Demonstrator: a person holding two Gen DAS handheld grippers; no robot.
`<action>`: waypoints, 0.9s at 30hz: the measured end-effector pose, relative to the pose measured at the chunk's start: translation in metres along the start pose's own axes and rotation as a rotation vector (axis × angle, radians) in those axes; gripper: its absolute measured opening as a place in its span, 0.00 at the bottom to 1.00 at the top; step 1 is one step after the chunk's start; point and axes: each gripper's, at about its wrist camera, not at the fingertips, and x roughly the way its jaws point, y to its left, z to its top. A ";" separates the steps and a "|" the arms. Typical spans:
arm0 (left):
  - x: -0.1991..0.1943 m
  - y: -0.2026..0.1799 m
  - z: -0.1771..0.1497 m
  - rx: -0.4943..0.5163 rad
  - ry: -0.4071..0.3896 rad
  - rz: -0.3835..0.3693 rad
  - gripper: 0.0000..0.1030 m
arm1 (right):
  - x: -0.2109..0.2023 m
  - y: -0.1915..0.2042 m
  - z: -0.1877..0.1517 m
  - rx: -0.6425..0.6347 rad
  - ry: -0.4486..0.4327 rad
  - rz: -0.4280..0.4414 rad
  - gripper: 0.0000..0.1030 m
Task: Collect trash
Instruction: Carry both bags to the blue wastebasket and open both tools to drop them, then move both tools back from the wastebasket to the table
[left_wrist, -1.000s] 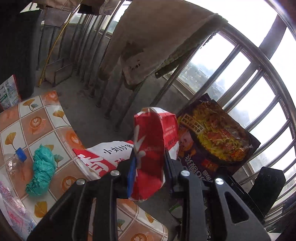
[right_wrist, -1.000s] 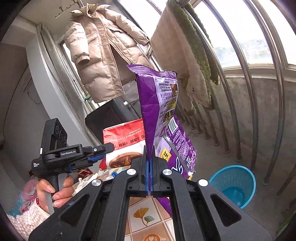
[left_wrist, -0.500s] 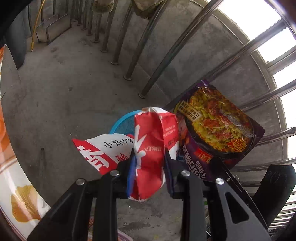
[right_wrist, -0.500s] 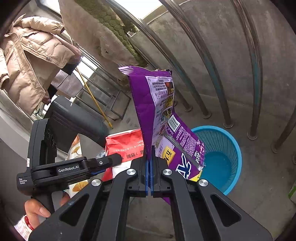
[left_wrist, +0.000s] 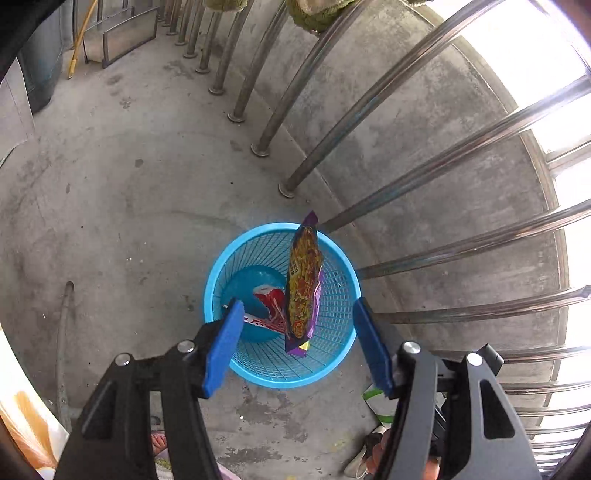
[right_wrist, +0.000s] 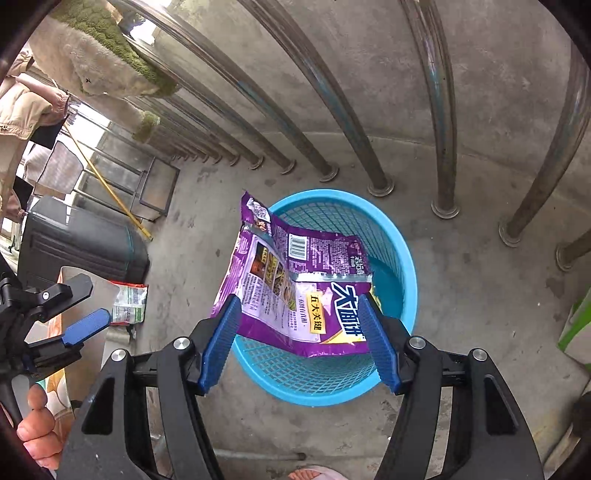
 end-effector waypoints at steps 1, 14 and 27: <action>-0.015 -0.003 0.000 0.012 -0.027 0.004 0.60 | 0.008 -0.013 -0.001 0.045 0.019 -0.050 0.62; -0.180 0.018 -0.065 0.213 -0.196 0.115 0.65 | 0.111 -0.068 -0.020 0.196 0.262 -0.095 0.13; -0.253 0.096 -0.129 0.111 -0.301 0.166 0.65 | 0.078 -0.110 -0.012 0.343 0.098 -0.144 0.10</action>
